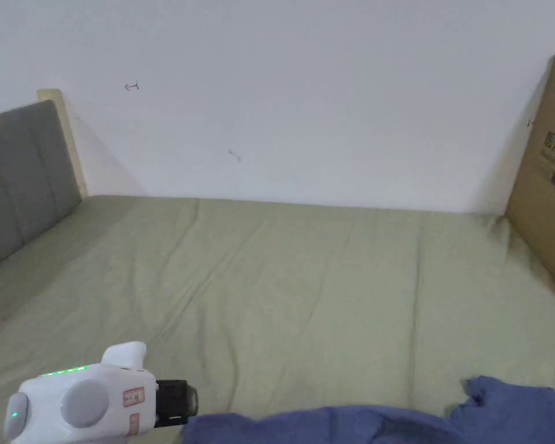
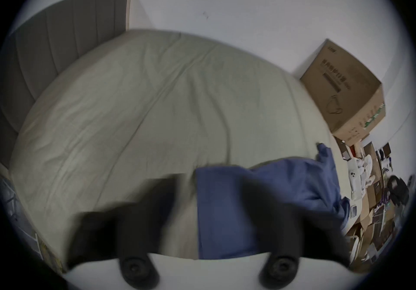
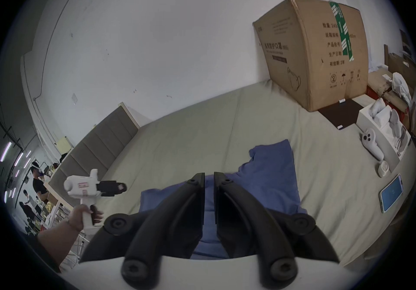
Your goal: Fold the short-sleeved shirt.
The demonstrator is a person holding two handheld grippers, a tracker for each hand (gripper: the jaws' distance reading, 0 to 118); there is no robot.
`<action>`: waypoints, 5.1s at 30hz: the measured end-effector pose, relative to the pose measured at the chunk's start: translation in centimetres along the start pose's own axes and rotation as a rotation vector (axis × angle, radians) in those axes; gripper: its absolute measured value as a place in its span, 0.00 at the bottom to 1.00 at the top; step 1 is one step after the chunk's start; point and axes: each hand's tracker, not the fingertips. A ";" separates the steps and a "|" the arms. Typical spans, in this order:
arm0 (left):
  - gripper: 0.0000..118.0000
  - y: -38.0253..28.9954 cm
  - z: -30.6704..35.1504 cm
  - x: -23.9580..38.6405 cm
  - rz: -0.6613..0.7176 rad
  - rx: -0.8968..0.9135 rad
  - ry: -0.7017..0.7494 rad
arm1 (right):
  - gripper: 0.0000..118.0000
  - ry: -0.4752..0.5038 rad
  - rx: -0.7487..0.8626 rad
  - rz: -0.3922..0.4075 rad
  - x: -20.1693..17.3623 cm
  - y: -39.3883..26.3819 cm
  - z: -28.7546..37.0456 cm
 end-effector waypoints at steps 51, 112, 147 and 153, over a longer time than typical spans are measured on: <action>0.02 -1.0 0.1 2.6 -0.166 0.049 0.048 | 0.02 -0.260 -0.589 0.028 15.8 3.5 -20.7; 0.02 26.3 -0.9 13.4 -0.227 0.359 0.098 | 0.02 -0.441 0.023 0.343 3.8 27.8 -26.0; 0.51 -16.0 7.6 -1.6 -0.379 -0.264 -0.037 | 0.47 -0.296 -0.785 0.106 16.3 -11.0 1.9; 0.95 -15.8 10.9 -2.5 -0.227 -0.215 -0.156 | 0.96 -0.271 -0.673 0.042 14.4 -8.3 3.9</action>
